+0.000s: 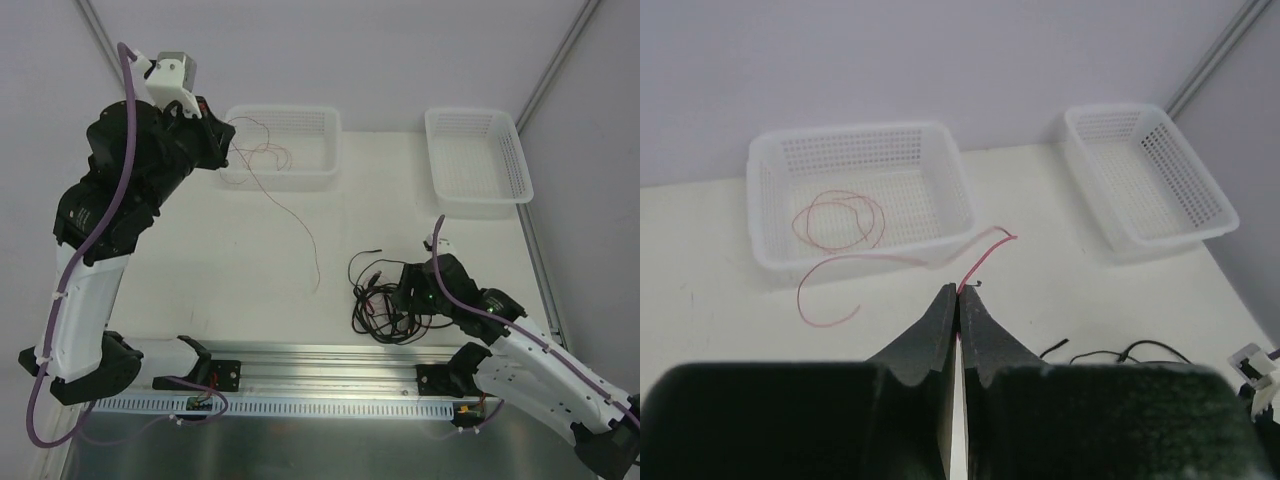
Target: Untangle the cables
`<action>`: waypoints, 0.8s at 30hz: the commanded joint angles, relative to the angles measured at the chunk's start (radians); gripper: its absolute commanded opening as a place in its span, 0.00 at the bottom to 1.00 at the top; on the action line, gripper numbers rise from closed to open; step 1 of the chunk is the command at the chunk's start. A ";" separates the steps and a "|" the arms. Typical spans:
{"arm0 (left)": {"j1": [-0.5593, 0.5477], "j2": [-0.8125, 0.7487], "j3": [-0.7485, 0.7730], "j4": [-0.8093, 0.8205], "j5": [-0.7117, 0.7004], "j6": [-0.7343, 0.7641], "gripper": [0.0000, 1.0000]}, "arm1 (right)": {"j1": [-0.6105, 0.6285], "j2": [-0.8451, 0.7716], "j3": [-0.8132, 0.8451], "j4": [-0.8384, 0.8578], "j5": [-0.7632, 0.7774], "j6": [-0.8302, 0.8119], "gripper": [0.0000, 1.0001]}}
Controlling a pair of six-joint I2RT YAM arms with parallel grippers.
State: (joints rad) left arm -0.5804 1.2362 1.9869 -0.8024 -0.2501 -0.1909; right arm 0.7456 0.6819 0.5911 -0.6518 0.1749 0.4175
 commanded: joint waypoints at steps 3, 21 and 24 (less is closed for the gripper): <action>0.008 0.098 0.164 -0.070 0.045 0.080 0.00 | 0.001 0.013 0.104 -0.006 -0.049 -0.098 0.70; 0.045 0.250 0.216 -0.029 -0.018 0.096 0.00 | 0.057 -0.082 0.081 0.046 -0.137 -0.197 0.97; 0.073 0.305 0.282 0.029 0.003 0.103 0.00 | 0.057 -0.116 0.065 0.047 -0.138 -0.198 0.97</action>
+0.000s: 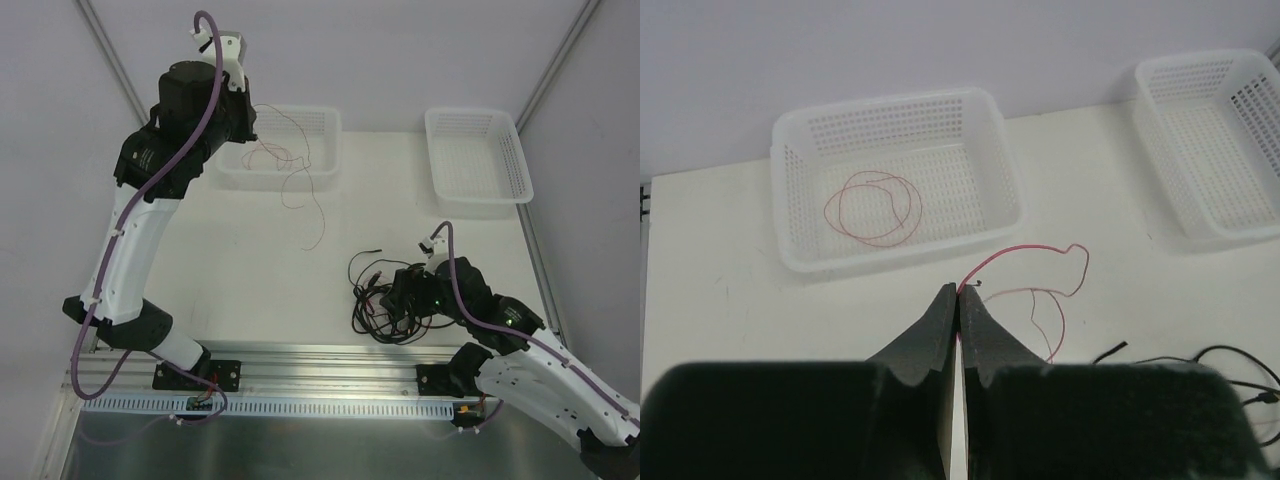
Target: Untangle the cables
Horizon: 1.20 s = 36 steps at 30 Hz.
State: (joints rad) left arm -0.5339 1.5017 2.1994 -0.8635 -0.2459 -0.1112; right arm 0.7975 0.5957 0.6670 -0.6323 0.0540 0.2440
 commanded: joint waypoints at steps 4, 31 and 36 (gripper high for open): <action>0.058 0.123 0.177 0.165 0.019 0.031 0.00 | 0.006 -0.053 -0.018 0.017 -0.022 -0.028 0.97; 0.268 0.522 -0.211 0.942 0.042 0.113 0.16 | 0.006 0.007 -0.056 0.063 0.003 -0.051 0.97; 0.265 0.447 -0.332 0.868 0.071 0.015 0.91 | 0.006 0.016 -0.049 0.020 0.072 -0.043 0.97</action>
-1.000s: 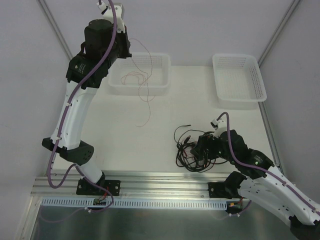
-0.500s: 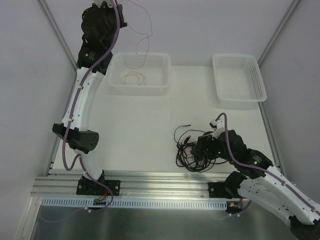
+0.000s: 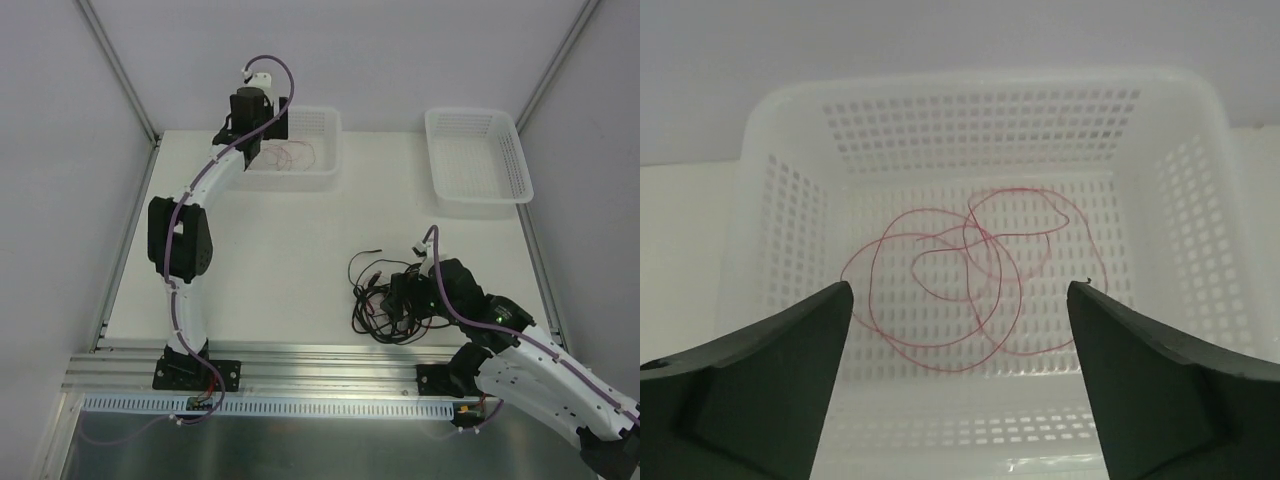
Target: Untangle the cables
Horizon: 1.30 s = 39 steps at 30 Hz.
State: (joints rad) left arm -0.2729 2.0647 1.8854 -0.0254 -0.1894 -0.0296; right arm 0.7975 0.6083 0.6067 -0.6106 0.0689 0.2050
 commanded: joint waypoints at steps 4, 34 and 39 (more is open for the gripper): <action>-0.049 -0.283 -0.120 -0.085 0.083 -0.156 0.99 | 0.006 0.002 0.019 -0.047 0.123 0.017 0.97; -0.901 -0.279 -0.698 -0.249 0.028 -0.716 0.52 | 0.002 -0.193 -0.124 -0.147 0.192 0.240 0.97; -0.905 -0.291 -0.733 -0.249 -0.002 -0.733 0.12 | 0.003 -0.180 -0.136 -0.124 0.178 0.255 0.96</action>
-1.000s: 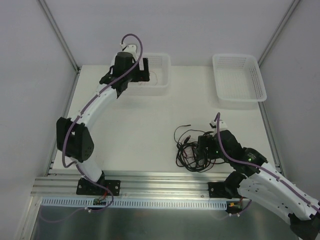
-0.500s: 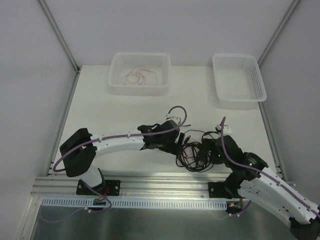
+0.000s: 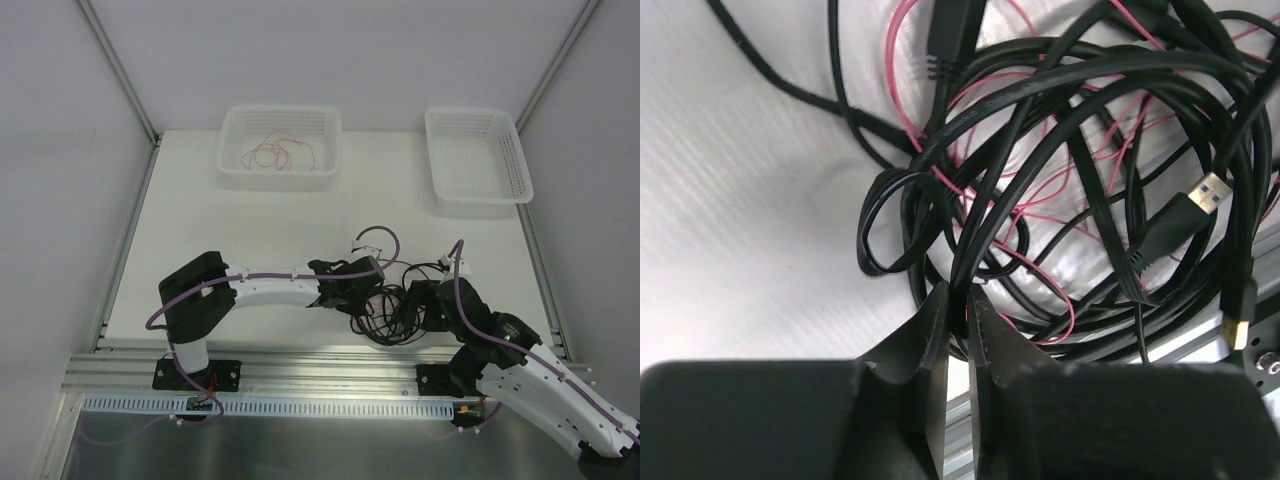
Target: Untangle the cables
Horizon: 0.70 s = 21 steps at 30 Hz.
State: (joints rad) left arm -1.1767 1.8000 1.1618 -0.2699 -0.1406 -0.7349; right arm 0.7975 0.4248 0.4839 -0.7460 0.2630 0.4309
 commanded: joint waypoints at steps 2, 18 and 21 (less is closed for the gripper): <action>-0.001 -0.062 -0.053 -0.006 -0.076 -0.026 0.00 | 0.003 0.011 -0.022 0.026 -0.024 0.034 0.95; 0.092 -0.563 -0.355 -0.020 -0.114 -0.066 0.00 | 0.006 0.308 0.038 0.391 -0.180 0.028 0.54; 0.092 -0.606 -0.372 -0.011 -0.111 -0.086 0.00 | 0.009 0.370 0.035 0.493 -0.224 0.046 0.52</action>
State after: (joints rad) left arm -1.0828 1.2484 0.8047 -0.3000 -0.2443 -0.7788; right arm 0.7982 0.7597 0.4793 -0.4145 0.1005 0.4641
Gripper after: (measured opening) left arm 0.031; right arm 0.523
